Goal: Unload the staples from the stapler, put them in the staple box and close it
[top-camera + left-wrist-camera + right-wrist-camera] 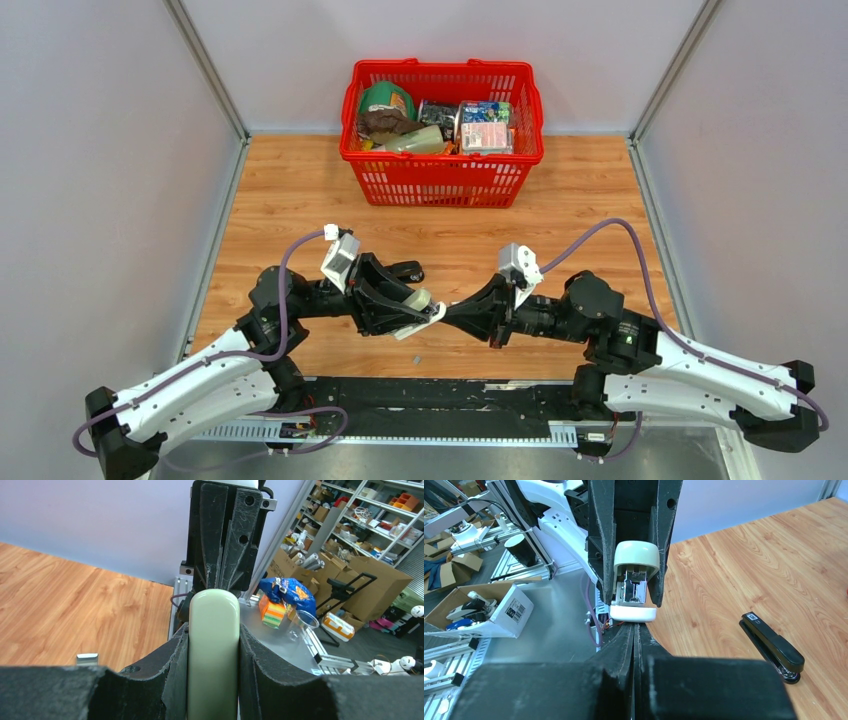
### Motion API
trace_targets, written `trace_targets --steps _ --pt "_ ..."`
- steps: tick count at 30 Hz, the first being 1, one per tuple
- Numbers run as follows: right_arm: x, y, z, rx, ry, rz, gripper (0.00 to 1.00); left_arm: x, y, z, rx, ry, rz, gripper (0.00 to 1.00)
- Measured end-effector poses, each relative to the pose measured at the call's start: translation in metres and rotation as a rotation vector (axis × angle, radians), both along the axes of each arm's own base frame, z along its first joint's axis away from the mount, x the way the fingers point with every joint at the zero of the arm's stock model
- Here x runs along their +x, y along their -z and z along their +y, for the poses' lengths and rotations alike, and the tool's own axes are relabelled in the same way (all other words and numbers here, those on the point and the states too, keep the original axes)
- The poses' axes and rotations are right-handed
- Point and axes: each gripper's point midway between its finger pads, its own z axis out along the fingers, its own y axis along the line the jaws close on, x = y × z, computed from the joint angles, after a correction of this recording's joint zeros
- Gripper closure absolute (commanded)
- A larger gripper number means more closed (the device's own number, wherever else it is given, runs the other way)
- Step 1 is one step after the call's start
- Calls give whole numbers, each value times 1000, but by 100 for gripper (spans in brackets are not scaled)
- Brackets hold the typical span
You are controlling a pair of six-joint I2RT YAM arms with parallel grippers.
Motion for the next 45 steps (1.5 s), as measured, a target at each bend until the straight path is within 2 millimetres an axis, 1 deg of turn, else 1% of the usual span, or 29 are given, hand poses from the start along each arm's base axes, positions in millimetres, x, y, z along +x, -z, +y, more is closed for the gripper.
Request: trace_targets --steps 6,11,14,20,21,25,27,28,33,35,36,39,41,43,45 --pt "0 -2 3 8 -8 12 100 0 0 -2 -10 8 -3 100" --pt "-1 -7 7 26 -19 12 100 -1 -5 -1 -42 19 -8 100" --pt "0 -15 10 41 -25 5 100 -3 -10 -1 -66 30 -14 100" --pt "-2 -41 17 72 -55 -22 100 -6 -31 3 -151 43 -57 100" --pt "-4 -49 20 81 -71 -35 100 -8 -38 6 -181 47 -75 100" --pt "-5 -51 21 85 -77 -39 100 -9 -41 7 -191 48 -81 100" --pt "-4 -49 20 78 -75 -39 99 -9 -39 7 -183 42 -77 100" --pt "-4 -48 20 74 -74 -40 96 -8 -38 7 -177 39 -75 100" --pt "3 -41 13 57 -22 -44 90 1 -31 4 -122 -13 -48 100" --pt "6 -32 8 45 6 -40 88 6 -24 1 -86 -35 -29 100" --pt "8 -26 6 37 20 -37 85 8 -19 -1 -66 -42 -18 100" --pt "16 -8 -5 8 83 -24 82 18 -7 -9 -6 -70 12 100" --pt "23 2 -12 -12 138 -12 77 26 0 -13 26 -92 26 100" --pt "31 11 -20 -26 197 -1 68 33 7 -19 58 -109 40 100" --pt "40 23 -28 -45 260 15 64 42 16 -26 96 -127 56 100"
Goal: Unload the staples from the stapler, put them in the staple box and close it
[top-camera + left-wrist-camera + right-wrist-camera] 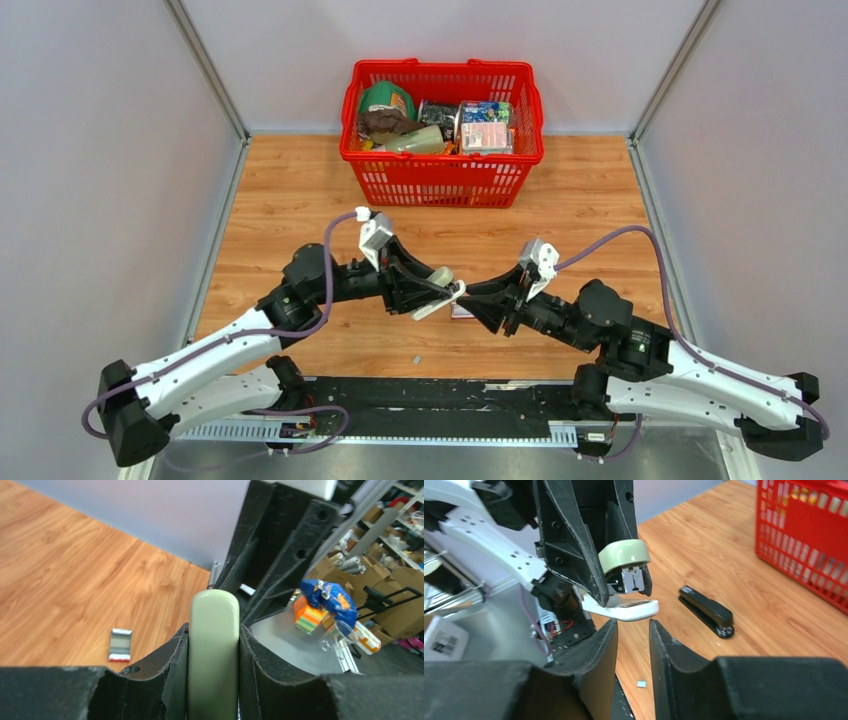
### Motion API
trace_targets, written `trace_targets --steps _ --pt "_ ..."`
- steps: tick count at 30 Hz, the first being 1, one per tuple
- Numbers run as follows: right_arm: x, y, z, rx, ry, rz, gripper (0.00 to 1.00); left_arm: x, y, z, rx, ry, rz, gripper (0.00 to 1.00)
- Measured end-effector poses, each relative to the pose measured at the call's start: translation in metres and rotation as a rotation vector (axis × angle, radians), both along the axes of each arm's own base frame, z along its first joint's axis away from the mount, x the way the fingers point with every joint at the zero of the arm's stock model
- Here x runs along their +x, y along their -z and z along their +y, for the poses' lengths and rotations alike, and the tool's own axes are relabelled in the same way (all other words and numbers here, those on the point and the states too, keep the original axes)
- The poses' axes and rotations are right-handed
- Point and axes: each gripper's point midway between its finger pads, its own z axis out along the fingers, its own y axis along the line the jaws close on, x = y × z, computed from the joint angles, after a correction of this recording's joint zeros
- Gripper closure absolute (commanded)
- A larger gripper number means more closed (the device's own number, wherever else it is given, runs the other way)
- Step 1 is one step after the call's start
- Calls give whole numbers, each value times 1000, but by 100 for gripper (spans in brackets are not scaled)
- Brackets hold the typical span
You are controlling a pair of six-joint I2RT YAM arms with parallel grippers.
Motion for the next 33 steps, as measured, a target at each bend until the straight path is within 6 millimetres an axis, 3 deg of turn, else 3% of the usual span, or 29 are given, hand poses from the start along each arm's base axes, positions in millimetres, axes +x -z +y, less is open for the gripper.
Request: trace_targets --steps 6,11,16,27,30,33 --pt "27 36 -17 -65 188 55 54 36 31 -30 148 -69 53 100" --pt "46 69 -27 -149 323 107 47 79 52 -62 260 -139 27 100" --pt "53 98 -39 -195 415 172 43 124 94 -93 394 -197 -4 100" --pt "55 108 -69 -190 526 245 34 192 223 -120 629 -239 102 100" --pt "54 116 -74 -222 540 255 32 200 241 -120 668 -256 114 100" --pt "54 119 -76 -234 545 261 32 209 247 -122 686 -277 98 96"
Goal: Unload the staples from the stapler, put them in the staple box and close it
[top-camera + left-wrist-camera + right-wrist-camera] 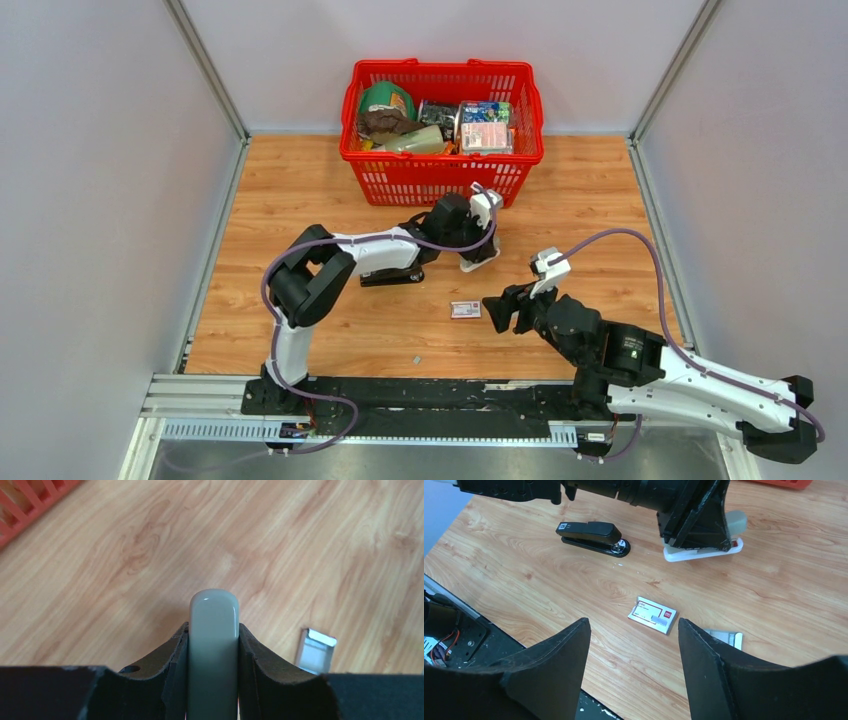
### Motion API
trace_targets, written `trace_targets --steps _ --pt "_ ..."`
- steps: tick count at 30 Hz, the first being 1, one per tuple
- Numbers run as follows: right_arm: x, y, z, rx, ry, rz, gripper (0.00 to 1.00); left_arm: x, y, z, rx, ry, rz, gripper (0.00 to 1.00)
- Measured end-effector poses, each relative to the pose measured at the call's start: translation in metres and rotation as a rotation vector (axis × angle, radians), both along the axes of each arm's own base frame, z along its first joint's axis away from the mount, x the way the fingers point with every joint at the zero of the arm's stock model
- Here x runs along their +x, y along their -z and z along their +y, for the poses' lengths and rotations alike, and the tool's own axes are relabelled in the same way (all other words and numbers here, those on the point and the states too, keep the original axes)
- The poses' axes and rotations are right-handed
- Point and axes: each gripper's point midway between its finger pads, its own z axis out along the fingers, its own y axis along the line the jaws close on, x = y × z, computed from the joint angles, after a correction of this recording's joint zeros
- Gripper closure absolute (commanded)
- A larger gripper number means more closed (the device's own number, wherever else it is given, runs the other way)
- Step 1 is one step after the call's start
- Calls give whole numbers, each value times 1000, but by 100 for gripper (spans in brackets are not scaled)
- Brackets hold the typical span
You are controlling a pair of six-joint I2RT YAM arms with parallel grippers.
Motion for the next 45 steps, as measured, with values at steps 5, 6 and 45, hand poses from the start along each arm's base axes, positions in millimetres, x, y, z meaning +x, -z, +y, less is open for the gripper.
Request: trace_targets --steps 5,6,45 --pt "0 2 -1 -6 1 5 32 18 2 -6 18 -27 -58 83" --pt "0 2 -1 -8 1 6 32 21 4 -5 27 -33 -67 79" --pt "7 2 -6 -79 25 -31 20 25 -45 3 88 35 -257 39"
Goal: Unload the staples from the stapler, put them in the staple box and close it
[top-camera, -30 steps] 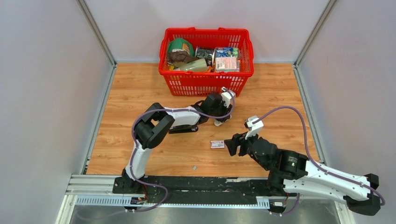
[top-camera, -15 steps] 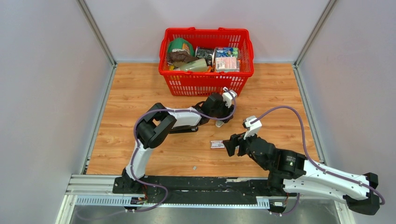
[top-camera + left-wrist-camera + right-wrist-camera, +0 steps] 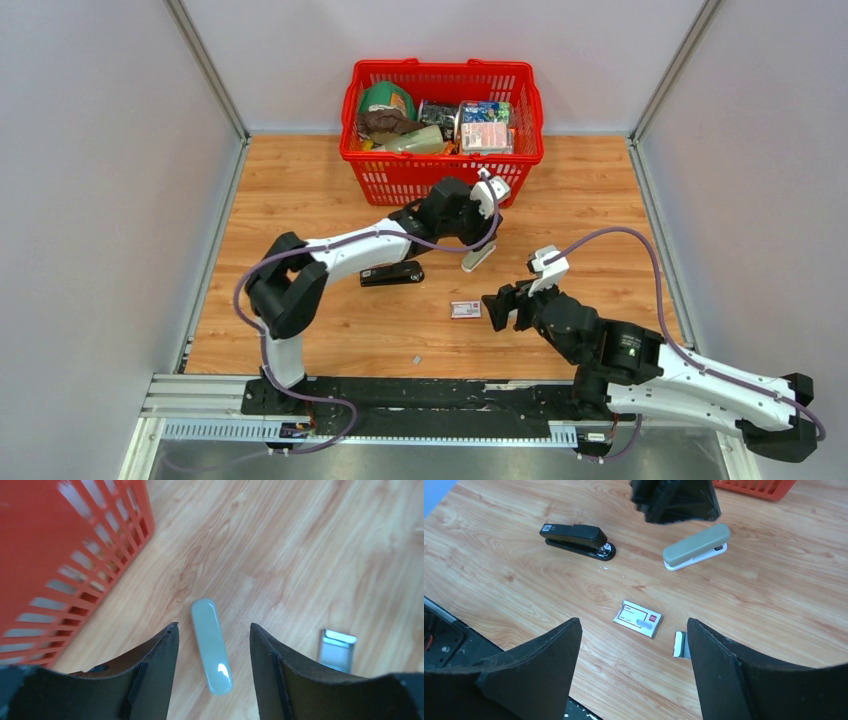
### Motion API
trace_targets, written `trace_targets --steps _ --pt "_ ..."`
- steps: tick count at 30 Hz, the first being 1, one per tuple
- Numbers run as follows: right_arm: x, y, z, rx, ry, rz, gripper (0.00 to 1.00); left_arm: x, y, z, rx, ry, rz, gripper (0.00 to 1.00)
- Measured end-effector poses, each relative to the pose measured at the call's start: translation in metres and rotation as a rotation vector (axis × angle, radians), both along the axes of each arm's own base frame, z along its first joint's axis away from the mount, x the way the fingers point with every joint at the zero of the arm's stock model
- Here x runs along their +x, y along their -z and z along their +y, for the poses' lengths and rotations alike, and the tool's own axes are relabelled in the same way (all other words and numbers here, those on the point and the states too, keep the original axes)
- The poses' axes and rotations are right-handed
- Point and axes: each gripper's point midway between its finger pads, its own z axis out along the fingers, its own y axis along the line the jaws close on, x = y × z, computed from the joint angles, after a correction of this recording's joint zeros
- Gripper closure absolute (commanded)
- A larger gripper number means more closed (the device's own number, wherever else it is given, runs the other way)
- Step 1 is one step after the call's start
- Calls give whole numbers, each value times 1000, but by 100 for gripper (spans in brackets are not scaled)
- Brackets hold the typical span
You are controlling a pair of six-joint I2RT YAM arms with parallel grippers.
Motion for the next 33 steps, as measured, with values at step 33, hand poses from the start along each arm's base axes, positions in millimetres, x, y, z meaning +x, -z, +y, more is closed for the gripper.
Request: trace_targets --steps 33 --pt "-9 -4 54 -17 -156 68 19 -99 26 177 513 223 238 41"
